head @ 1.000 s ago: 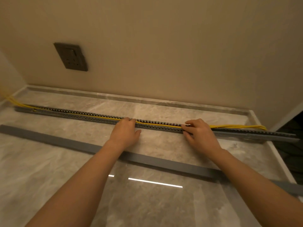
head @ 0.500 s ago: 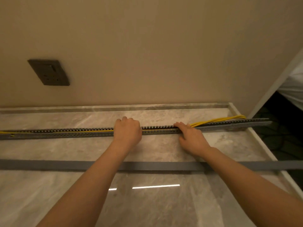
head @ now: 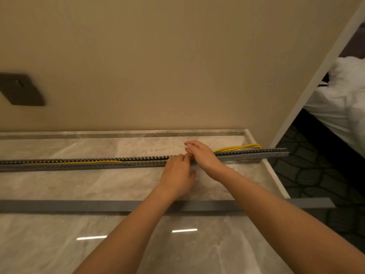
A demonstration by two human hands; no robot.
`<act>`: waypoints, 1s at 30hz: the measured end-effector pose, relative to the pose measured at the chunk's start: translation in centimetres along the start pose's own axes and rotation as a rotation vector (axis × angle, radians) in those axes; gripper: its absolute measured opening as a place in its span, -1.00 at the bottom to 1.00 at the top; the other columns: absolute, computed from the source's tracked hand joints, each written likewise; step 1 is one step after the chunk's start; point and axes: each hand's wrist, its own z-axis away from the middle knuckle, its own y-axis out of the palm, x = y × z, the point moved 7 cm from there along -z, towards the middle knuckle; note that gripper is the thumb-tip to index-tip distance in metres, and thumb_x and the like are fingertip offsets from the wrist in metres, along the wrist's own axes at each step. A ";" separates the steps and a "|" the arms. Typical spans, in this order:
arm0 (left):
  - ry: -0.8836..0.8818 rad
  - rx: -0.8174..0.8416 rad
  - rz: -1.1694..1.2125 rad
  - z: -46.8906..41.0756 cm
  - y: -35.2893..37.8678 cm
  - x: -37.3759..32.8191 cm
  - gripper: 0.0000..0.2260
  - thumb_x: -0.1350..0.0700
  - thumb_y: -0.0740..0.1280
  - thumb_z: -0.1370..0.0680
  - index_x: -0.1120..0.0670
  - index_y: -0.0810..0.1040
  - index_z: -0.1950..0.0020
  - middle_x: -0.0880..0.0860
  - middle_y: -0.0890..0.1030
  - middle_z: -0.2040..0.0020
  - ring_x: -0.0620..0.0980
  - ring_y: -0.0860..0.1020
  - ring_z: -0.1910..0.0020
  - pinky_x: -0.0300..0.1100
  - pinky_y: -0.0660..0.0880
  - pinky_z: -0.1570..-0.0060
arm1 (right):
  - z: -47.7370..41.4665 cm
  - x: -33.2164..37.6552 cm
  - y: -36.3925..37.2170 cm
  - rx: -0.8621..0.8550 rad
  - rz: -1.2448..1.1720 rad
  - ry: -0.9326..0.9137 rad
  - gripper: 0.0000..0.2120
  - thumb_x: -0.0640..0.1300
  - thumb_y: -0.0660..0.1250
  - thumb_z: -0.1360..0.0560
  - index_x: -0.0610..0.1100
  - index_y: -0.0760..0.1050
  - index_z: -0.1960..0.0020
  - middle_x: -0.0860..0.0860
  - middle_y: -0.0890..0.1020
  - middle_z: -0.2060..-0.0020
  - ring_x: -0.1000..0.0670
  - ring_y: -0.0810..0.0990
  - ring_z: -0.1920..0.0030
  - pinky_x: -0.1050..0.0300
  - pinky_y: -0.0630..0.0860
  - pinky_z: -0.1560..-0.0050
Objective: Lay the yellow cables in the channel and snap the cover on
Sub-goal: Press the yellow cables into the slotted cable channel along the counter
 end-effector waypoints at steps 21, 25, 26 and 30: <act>-0.239 -0.032 -0.245 -1.8 0.5 -1.0 -0.85 0.08 0.22 -0.57 0.13 0.46 -0.05 0.09 0.53 -0.02 0.08 0.48 -0.01 -0.10 0.41 0.15 | -5.5 -2.8 -14.9 0.150 0.651 -0.191 -0.70 0.06 0.33 -0.47 -0.17 0.63 0.19 -0.08 0.61 0.33 0.04 0.49 0.37 0.14 0.39 0.31; -0.262 -0.017 -0.284 -2.7 0.6 -0.8 -0.81 0.03 0.22 -0.58 0.14 0.43 -0.05 0.11 0.52 -0.02 0.10 0.49 0.01 -0.10 0.39 0.18 | -6.0 -3.7 -15.9 0.194 0.747 -0.154 -0.48 0.25 0.28 -0.42 -0.23 0.50 0.34 -0.05 0.43 0.49 0.00 0.38 0.46 0.17 0.29 0.41; -0.263 -0.005 -0.298 -2.9 0.7 -0.7 -0.81 0.03 0.22 -0.58 0.15 0.43 -0.05 0.11 0.52 -0.03 0.11 0.49 0.01 -0.11 0.38 0.18 | -6.0 -3.8 -16.2 0.200 0.756 -0.142 -0.47 0.29 0.27 -0.40 -0.19 0.46 0.37 -0.05 0.40 0.49 0.00 0.36 0.46 0.17 0.28 0.41; -0.268 0.022 -0.368 -3.4 1.3 -0.6 -0.87 0.12 0.25 -0.58 0.15 0.42 -0.07 0.12 0.53 -0.03 0.11 0.52 0.03 -0.11 0.40 0.22 | -5.6 -4.2 -17.5 0.258 0.755 -0.084 -0.49 0.29 0.29 -0.37 -0.17 0.48 0.37 -0.01 0.43 0.48 0.04 0.38 0.44 0.19 0.31 0.38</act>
